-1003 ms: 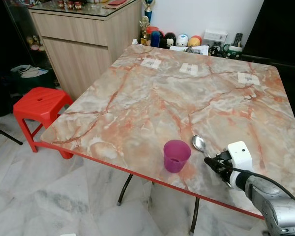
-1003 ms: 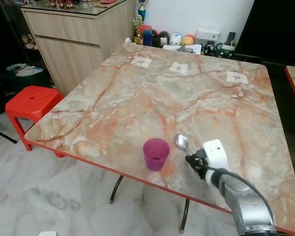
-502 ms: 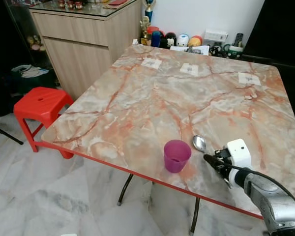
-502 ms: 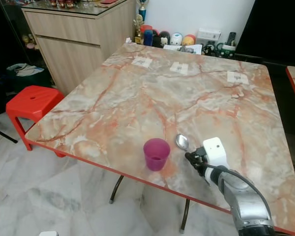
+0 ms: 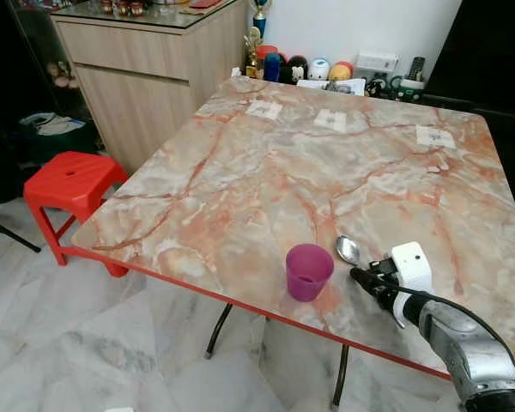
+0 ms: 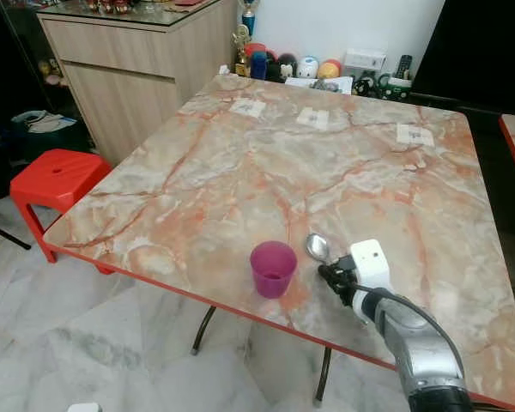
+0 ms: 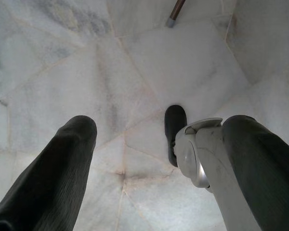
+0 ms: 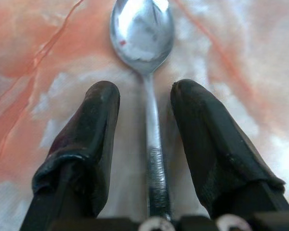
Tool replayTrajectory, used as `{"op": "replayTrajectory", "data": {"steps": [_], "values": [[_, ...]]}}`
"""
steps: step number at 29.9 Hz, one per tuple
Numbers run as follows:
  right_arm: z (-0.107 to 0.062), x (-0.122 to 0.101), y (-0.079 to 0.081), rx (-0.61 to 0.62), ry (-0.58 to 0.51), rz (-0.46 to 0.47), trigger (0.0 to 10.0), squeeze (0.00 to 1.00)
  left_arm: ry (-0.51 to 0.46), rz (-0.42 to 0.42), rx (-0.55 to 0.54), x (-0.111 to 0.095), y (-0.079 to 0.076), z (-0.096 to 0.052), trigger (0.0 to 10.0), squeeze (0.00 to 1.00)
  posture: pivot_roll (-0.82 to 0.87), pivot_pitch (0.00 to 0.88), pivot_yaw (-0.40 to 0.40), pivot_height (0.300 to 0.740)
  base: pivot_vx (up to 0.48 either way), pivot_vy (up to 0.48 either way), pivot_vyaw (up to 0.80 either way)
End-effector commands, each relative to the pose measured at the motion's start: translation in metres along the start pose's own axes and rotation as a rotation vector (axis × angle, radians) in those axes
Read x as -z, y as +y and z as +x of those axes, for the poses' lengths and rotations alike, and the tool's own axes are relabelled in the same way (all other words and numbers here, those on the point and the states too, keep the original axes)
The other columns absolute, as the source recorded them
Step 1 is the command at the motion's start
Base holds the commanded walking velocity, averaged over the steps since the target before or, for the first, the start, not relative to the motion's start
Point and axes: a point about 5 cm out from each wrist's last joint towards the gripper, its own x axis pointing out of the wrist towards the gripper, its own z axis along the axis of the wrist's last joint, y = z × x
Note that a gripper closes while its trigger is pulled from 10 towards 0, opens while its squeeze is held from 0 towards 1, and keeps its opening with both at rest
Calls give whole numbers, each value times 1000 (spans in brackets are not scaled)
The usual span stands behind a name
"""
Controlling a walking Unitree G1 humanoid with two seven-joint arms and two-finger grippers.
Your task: Setting the table
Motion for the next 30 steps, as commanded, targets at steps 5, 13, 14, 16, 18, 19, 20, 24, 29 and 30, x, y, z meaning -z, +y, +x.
{"op": "replayTrajectory", "data": {"steps": [5, 13, 14, 16, 18, 19, 20, 24, 29, 30], "values": [[2, 5, -1, 2, 28, -8, 10000, 0, 36, 12, -3, 8, 3, -2, 10000, 0, 18, 133, -4, 740, 0, 0, 0], [3, 13, 3, -12, 60, -20, 10000, 0, 37, 9, -2, 8, 2, -2, 10000, 0, 18, 136, -6, 740, 0, 0, 0], [3, 13, 3, -11, 60, -23, 9765, 0, 37, 9, -1, 8, 2, -2, 10000, 0, 18, 136, -6, 740, 0, 0, 0], [4, 13, 2, -4, 60, -25, 3059, 0, 38, 8, -1, 8, 2, -2, 10000, 0, 18, 136, -7, 740, 0, 0, 0], [4, 13, 3, -4, 60, -27, 0, 0, 38, 7, 0, 8, 2, -2, 10000, 0, 18, 137, -8, 740, 0, 0, 0], [4, 13, 4, -8, 60, -30, 0, 0, 39, 7, 1, 8, 2, -2, 10000, 0, 18, 138, -9, 740, 0, 0, 0], [4, 13, 4, -8, 60, -30, 0, 0, 39, 7, 1, 8, 2, -2, 10000, 0, 18, 138, -9, 740, 0, 0, 0], [5, 12, 4, -12, 58, -36, 0, 0, 40, 6, 2, 8, 1, -2, 10000, 0, 19, 138, -10, 740, 0, 0, 0], [6, 12, 6, -14, 56, -37, 0, 0, 42, 6, 4, 8, 1, -2, 10000, 0, 19, 138, -10, 740, 0, 0, 0], [7, 12, 6, -16, 55, -37, 0, 0, 43, 6, 5, 8, 1, -2, 10000, 0, 19, 138, -10, 740, 0, 0, 0]]}}
